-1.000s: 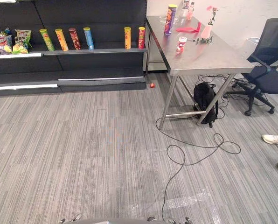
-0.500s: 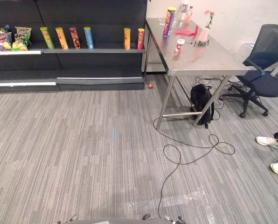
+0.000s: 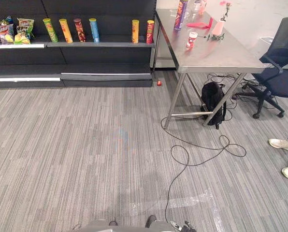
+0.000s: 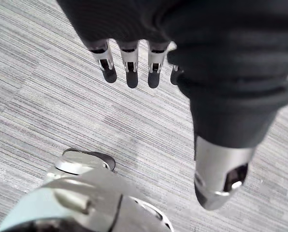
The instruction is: Put the gum and the chips on the shelf.
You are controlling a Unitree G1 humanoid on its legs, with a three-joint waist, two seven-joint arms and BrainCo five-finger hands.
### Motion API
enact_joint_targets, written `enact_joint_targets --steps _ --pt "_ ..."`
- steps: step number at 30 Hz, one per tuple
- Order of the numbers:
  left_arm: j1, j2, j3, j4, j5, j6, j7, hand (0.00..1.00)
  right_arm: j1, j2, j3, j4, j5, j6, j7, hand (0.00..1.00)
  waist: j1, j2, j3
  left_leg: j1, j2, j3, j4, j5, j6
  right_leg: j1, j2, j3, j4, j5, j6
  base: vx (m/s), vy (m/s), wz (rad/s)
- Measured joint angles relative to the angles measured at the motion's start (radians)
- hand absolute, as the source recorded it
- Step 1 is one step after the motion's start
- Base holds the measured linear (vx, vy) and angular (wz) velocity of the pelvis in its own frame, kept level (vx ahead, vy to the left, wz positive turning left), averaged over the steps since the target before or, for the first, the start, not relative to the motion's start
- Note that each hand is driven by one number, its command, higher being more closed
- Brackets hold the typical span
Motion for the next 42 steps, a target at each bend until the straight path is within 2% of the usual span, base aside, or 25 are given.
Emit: enact_joint_targets --steps 1,2,3,4,8,11,13,14,16,18,19,21,23,24,25,26,29,31,32,33,34,35,38,41,42 --pt "0.006 -0.006 0.007 -0.009 0.0 0.001 0.008 0.0 0.0 -0.007 0.005 -0.003 -0.014 -0.003 0.0 0.0 0.002 0.005 0.004 -0.052 0.016 0.007 0.116 0.007 -0.012 0.002 -0.005 -0.001 0.014 -0.011 -0.001 0.02 0.031 0.07" --pt "0.006 -0.019 0.026 -0.013 -0.011 0.003 0.019 0.0 -0.005 -0.014 0.016 -0.006 -0.024 -0.023 -0.007 0.0 0.008 0.007 0.019 -0.139 0.048 0.003 0.301 0.051 -0.073 0.02 -0.012 0.004 0.032 -0.026 -0.004 0.04 0.029 0.01" --pt "0.006 -0.022 0.037 -0.012 -0.032 0.003 0.024 0.0 -0.005 -0.011 0.027 -0.007 -0.025 -0.034 -0.015 0.0 0.011 -0.005 0.03 -0.168 0.059 0.003 0.363 0.051 -0.065 0.023 -0.02 0.008 0.04 -0.035 -0.006 0.06 0.083 -0.11" --pt "0.008 -0.028 0.05 -0.01 -0.057 0.006 0.029 0.0 -0.003 -0.015 0.032 -0.009 -0.026 -0.049 -0.03 0.0 0.018 0.012 0.041 -0.19 0.075 0.003 0.403 0.012 -0.039 0.031 -0.027 0.015 0.052 -0.042 -0.002 0.1 0.137 -0.18" --pt "0.034 -0.068 0.085 -0.007 -0.108 0.001 0.03 0.0 0.014 -0.035 0.031 -0.042 -0.069 -0.098 -0.039 0.0 0.014 0.037 0.064 -0.223 0.141 -0.034 0.212 -0.006 -0.039 0.052 -0.078 0.041 0.075 -0.067 0.034 0.13 0.203 -0.19" --pt "0.046 -0.086 0.093 0.014 -0.116 -0.003 0.028 0.0 0.022 -0.042 0.029 -0.048 -0.103 -0.142 -0.039 0.0 -0.008 0.05 0.072 -0.219 0.183 -0.092 -0.019 0.065 -0.07 0.064 -0.144 0.064 0.124 -0.112 0.104 0.27 0.385 -0.08" --pt "0.056 -0.104 0.092 0.026 -0.114 -0.003 0.027 0.0 0.033 -0.056 0.031 -0.054 -0.102 -0.153 -0.043 0.0 -0.012 0.082 0.083 -0.186 0.219 -0.083 -0.059 0.046 -0.065 0.113 -0.156 0.067 0.135 -0.141 0.151 0.34 0.432 0.04" --pt "0.055 -0.106 0.096 0.035 -0.113 -0.003 0.025 0.0 0.03 -0.056 0.032 -0.05 -0.103 -0.149 -0.046 0.0 -0.014 0.087 0.089 -0.186 0.201 -0.072 0.011 0.094 -0.066 0.155 -0.188 0.076 0.138 -0.16 0.181 0.44 0.511 0.01" --pt "0.064 -0.088 0.096 0.031 -0.105 -0.006 0.025 0.0 0.023 -0.046 0.047 -0.048 -0.115 -0.148 -0.043 0.0 -0.003 0.051 0.079 -0.216 0.151 -0.055 0.118 0.043 -0.034 0.167 -0.25 0.103 0.179 -0.178 0.153 0.41 0.437 0.04" --pt "0.051 -0.07 0.097 0.034 -0.095 -0.003 0.015 0.0 0.01 -0.034 0.047 -0.048 -0.144 -0.146 -0.046 0.0 -0.002 0.028 0.073 -0.236 0.115 -0.051 0.183 -0.024 -0.015 0.099 -0.297 0.121 0.362 -0.184 0.159 0.35 0.292 0.21" --pt "0.042 -0.057 0.099 0.036 -0.073 0.0 0.002 0.0 0.008 -0.029 0.048 -0.049 -0.145 -0.146 -0.051 0.0 -0.003 0.004 0.061 -0.225 0.087 -0.044 0.19 -0.046 0.0 0.051 -0.33 0.13 0.445 -0.135 0.184 0.32 0.249 0.1" --pt "0.043 -0.038 0.103 0.036 -0.037 -0.002 -0.016 0.0 0.003 -0.01 0.049 -0.049 -0.166 -0.145 -0.065 0.0 0.004 -0.016 0.052 -0.179 0.051 -0.017 0.15 -0.065 0.013 0.012 -0.376 0.148 0.54 -0.065 0.131 0.39 0.226 -0.04" --pt "0.043 -0.029 0.095 0.028 -0.016 -0.001 -0.018 0.0 0.003 0.001 0.049 -0.081 -0.159 -0.144 -0.076 0.0 -0.004 -0.039 0.04 -0.104 0.003 0.003 0.059 -0.07 0.026 -0.07 -0.44 0.171 0.677 0.104 0.108 0.36 0.129 -0.04" --pt "0.042 -0.025 0.08 0.022 -0.014 0.0 -0.013 0.0 0.012 0.001 0.05 -0.094 -0.149 -0.147 -0.085 0.0 -0.011 -0.03 0.034 -0.064 -0.005 -0.003 0.015 -0.064 0.04 -0.099 -0.445 0.186 0.726 0.166 0.109 0.39 0.066 0.03" --pt "0.04 -0.017 0.081 -0.003 -0.019 -0.001 -0.005 0.0 0.017 0.001 0.051 -0.099 -0.141 -0.146 -0.092 0.0 -0.017 -0.032 0.03 -0.021 0.003 -0.006 -0.039 -0.058 0.054 -0.152 -0.427 0.164 0.829 0.054 0.107 0.47 0.026 -0.09" --pt "0.026 -0.018 0.078 -0.01 -0.019 -0.001 0.0 0.0 0.02 0.0 0.054 -0.111 -0.14 -0.146 -0.106 0.0 -0.019 -0.027 0.031 0.031 0.017 -0.003 -0.088 -0.058 0.054 -0.206 -0.375 0.103 0.9 -0.091 0.071 0.47 -0.027 -0.15" --pt "-0.016 -0.024 0.049 -0.01 -0.019 -0.001 0.004 0.0 0.031 -0.019 0.059 -0.163 -0.132 -0.162 -0.119 0.0 -0.034 0.02 0.034 0.127 0.083 0.013 -0.186 -0.061 0.049 -0.333 -0.203 -0.073 0.858 -0.219 -0.027 0.39 -0.044 -0.18" --pt "-0.049 -0.019 0.042 -0.007 -0.01 -0.002 0.002 0.0 0.044 -0.024 0.066 -0.179 -0.132 -0.196 -0.129 0.0 -0.039 0.027 0.035 0.183 0.098 0.027 -0.236 -0.051 0.028 -0.444 -0.138 -0.1 0.702 -0.214 -0.032 0.45 -0.092 0.15" --pt "-0.058 -0.018 0.043 -0.004 0.005 -0.006 -0.004 0.0 0.046 -0.018 0.064 -0.18 -0.133 -0.214 -0.133 0.0 -0.052 0.023 0.034 0.203 0.098 0.022 -0.243 -0.049 0.024 -0.478 -0.118 -0.067 0.517 -0.147 -0.003 0.5 -0.18 0.71" --pt "-0.055 -0.007 0.043 -0.004 0.011 -0.012 -0.01 0.0 0.062 -0.004 0.065 -0.181 -0.133 -0.221 -0.135 0.0 -0.06 -0.004 0.028 0.226 0.078 0.018 -0.24 -0.054 0.012 -0.45 -0.111 0.011 0.233 0.0 0.025 0.5 -0.201 0.89" --pt "-0.056 0.005 0.043 -0.001 0.013 -0.012 -0.013 0.0 0.075 0.01 0.064 -0.179 -0.133 -0.223 -0.137 0.0 -0.06 -0.014 0.03 0.247 0.067 0.012 -0.239 -0.066 -0.011 -0.425 -0.123 0.02 0.196 0.153 0.024 0.53 -0.223 0.81" --pt "-0.072 -0.025 0.041 0.021 0.014 -0.01 -0.021 0.0 0.051 -0.014 0.039 -0.165 -0.134 -0.222 -0.147 0.0 -0.054 0.028 0.048 0.269 0.101 0.01 -0.235 -0.08 -0.033 -0.411 -0.1 0.0 0.234 0.158 -0.053 0.48 -0.179 0.45" --pt "-0.06 -0.052 0.051 0.044 0.023 -0.01 -0.043 0.0 0.026 -0.038 0.033 -0.165 -0.132 -0.207 -0.155 0.0 -0.054 0.072 0.055 0.28 0.127 0.011 -0.18 -0.06 -0.028 -0.374 -0.082 -0.026 0.324 0.028 -0.065 0.4 -0.155 0.21" --pt "-0.054 -0.06 0.063 0.042 0.049 -0.007 -0.042 0.0 0.028 -0.036 0.034 -0.156 -0.133 -0.177 -0.155 0.0 -0.043 0.074 0.046 0.273 0.164 0.003 -0.024 -0.031 -0.03 -0.328 -0.053 -0.024 0.366 -0.045 -0.062 0.29 -0.148 -0.16" --pt "-0.054 -0.059 0.064 0.042 0.06 -0.005 -0.042 0.0 0.026 -0.039 0.034 -0.156 -0.132 -0.163 -0.152 0.0 -0.043 0.079 0.041 0.24 0.185 -0.008 0.068 -0.008 -0.054 -0.318 -0.038 -0.017 0.369 -0.056 -0.068 0.25 -0.126 -0.35"
